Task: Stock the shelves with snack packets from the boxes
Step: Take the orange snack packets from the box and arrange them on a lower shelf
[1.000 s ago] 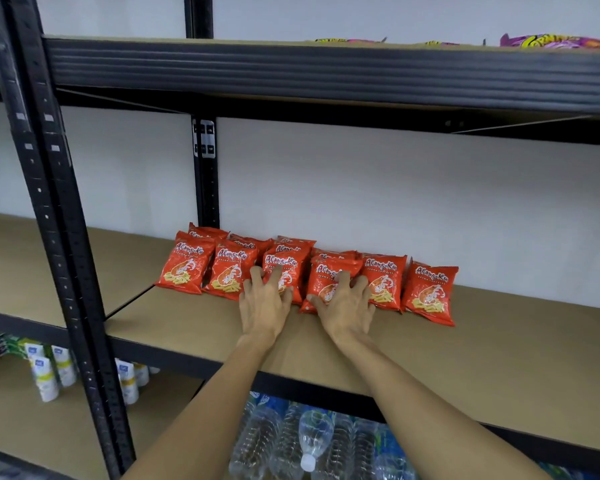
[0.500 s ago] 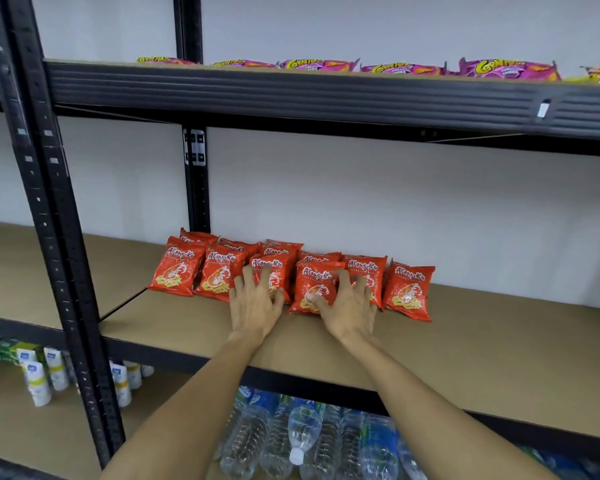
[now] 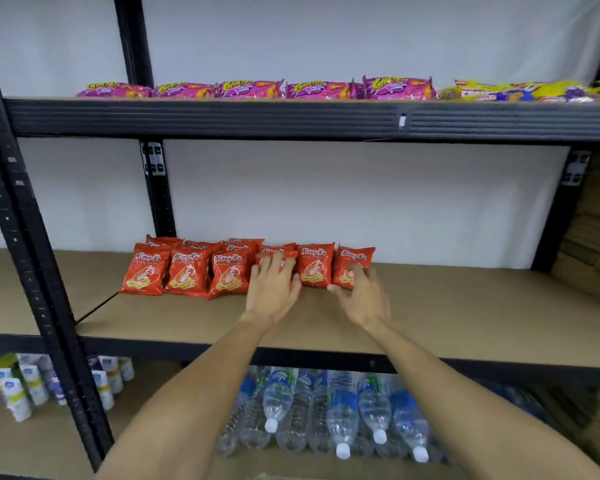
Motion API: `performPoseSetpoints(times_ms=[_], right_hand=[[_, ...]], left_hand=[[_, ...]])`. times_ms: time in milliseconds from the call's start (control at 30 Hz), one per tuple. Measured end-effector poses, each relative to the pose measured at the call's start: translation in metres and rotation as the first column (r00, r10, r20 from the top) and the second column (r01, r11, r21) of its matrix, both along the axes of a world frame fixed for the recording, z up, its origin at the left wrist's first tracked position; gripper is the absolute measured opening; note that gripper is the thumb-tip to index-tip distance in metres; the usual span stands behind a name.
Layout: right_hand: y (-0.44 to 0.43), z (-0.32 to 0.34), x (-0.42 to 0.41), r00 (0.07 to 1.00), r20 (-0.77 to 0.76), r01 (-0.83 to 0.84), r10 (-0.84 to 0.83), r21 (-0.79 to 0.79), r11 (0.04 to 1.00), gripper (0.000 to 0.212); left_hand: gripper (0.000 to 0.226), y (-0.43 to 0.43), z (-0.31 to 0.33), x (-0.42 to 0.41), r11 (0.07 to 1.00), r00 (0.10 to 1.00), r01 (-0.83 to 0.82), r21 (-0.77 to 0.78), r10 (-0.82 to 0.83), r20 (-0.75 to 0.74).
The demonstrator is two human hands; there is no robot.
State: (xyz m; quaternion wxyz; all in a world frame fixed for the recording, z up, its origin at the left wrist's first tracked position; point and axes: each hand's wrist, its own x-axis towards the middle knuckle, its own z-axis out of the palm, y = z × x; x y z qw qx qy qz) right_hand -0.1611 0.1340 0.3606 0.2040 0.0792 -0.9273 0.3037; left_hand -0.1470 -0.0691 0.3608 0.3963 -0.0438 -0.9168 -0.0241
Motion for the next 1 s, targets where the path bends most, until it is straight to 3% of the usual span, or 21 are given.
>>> performPoseSetpoints(times_ms=[167, 433, 700, 867, 1000], right_hand=[[0.057, -0.003, 0.029, 0.998, -0.052, 0.035, -0.036, -0.023, 0.999, 0.048], [0.163, -0.019, 0.079, 0.986, 0.004, 0.168, -0.168, -0.067, 0.983, 0.037], [0.263, -0.063, 0.133, 0.944, 0.073, 0.327, -0.322, -0.078, 0.942, 0.042], [0.320, -0.105, 0.166, 0.920, 0.124, 0.385, -0.371, -0.110, 0.917, 0.044], [0.363, -0.144, 0.204, 0.893, 0.166, 0.441, -0.419, -0.129, 0.888, 0.045]], left_hand=[[0.025, 0.062, 0.003, 0.016, 0.985, 0.986, 0.168, -0.029, -0.168, 0.025], [0.019, 0.178, -0.017, 0.033, 0.918, 0.916, 0.396, -0.041, -0.391, 0.083], [0.022, 0.292, -0.052, 0.055, 0.796, 0.767, 0.593, 0.121, -0.604, 0.217], [0.029, 0.354, -0.093, 0.066, 0.732, 0.693, 0.673, 0.108, -0.675, 0.254], [0.027, 0.399, -0.128, 0.084, 0.681, 0.579, 0.694, 0.234, -0.721, 0.379]])
